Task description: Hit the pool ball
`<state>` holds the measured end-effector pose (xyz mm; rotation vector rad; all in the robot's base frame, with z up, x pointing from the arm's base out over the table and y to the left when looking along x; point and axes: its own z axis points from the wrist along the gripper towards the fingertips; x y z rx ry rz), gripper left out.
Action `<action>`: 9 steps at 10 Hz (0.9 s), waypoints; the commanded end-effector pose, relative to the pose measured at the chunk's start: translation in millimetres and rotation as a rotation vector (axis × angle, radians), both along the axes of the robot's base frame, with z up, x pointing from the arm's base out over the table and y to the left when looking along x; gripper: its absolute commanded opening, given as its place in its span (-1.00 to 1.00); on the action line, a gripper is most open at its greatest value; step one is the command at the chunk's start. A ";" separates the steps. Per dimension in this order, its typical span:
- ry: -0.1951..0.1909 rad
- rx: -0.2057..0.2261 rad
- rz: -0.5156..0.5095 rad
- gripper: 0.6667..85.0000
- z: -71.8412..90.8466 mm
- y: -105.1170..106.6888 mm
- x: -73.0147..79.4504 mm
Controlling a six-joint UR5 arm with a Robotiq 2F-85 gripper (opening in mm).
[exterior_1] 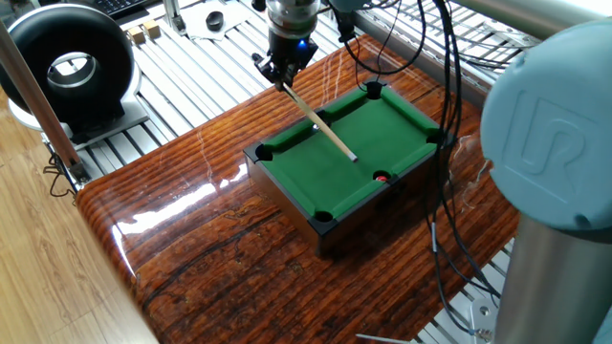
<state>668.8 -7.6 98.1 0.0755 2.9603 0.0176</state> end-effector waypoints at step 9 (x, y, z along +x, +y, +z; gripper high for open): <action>0.050 0.126 0.657 -0.99 7.5 92.4 -74.7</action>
